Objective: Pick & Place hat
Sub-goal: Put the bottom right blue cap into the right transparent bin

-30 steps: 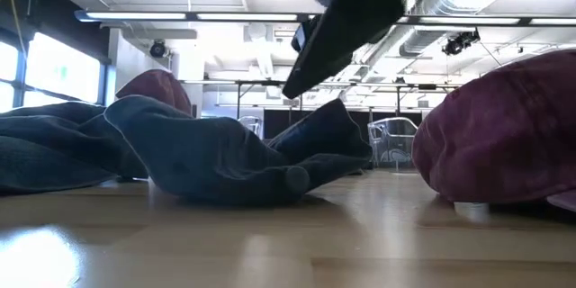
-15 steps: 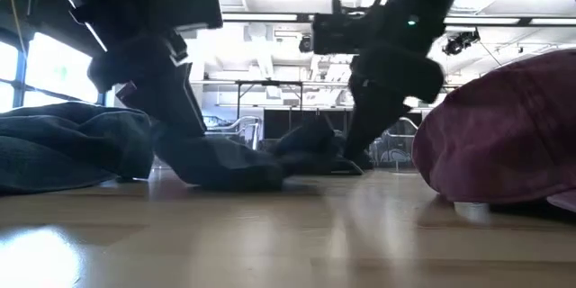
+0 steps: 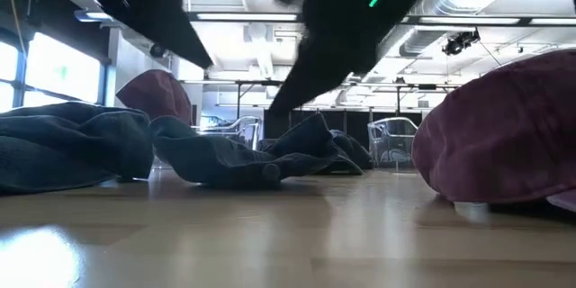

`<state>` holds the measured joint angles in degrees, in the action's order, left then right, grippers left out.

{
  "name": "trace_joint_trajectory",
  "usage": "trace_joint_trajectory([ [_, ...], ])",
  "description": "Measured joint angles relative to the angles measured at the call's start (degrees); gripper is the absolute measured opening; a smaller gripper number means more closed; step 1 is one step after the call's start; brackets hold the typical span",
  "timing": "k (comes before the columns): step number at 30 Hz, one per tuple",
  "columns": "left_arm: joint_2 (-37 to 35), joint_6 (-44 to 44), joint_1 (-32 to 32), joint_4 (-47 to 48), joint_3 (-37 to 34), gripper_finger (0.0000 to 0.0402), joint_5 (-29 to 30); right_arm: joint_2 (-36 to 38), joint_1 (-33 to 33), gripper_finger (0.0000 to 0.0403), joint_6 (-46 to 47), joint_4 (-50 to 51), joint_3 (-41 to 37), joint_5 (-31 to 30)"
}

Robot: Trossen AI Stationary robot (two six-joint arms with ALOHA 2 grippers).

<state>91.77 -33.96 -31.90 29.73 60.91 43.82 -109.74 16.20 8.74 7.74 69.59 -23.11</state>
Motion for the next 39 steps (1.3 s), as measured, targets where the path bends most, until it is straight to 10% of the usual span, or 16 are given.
trace_joint_trajectory([
  [17, 6.0, -3.5, 7.9, -1.3, -5.1, 0.0156, -7.7, -3.5, 0.5, 0.0007, -0.9, 13.5, -0.1, 16.3],
  [26, 4.3, 5.4, 0.7, -6.7, 1.2, 0.0156, -3.4, 6.2, 5.9, 0.0014, 10.6, 17.8, -0.1, 0.9],
  [39, 14.9, 10.8, 8.1, -16.8, 0.1, 0.0156, -16.6, -1.2, 0.8, 0.0047, 15.3, 20.3, -0.1, -12.8],
])
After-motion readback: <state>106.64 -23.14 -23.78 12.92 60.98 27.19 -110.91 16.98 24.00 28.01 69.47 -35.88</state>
